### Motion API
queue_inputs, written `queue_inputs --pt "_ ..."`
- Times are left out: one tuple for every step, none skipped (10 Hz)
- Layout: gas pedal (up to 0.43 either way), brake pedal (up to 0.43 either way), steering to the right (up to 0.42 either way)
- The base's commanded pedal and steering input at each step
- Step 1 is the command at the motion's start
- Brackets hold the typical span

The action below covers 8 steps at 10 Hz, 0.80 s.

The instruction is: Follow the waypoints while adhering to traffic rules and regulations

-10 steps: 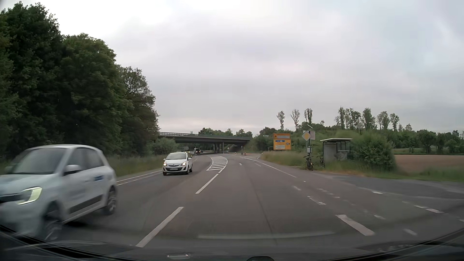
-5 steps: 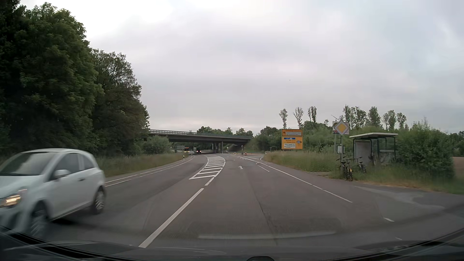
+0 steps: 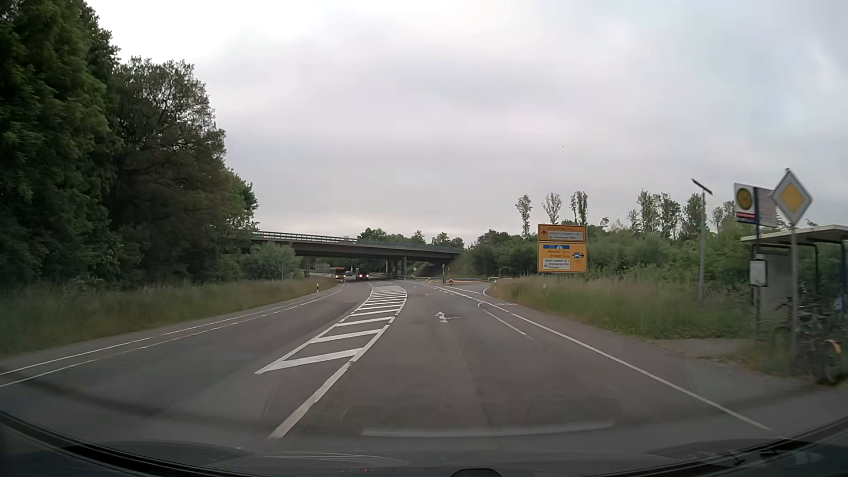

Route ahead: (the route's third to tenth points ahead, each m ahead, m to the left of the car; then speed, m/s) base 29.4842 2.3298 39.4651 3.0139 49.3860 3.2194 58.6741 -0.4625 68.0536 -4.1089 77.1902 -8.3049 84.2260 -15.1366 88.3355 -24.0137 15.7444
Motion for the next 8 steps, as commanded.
queue_inputs --pt "0.087 0.000 0.000" --pt "0.087 0.000 0.000" --pt "0.087 0.000 0.000" --pt "0.087 0.000 0.000" --pt "0.067 0.000 0.000" --pt "0.008 0.000 0.000" --pt "0.000 0.000 0.000" --pt "0.000 0.000 0.001"
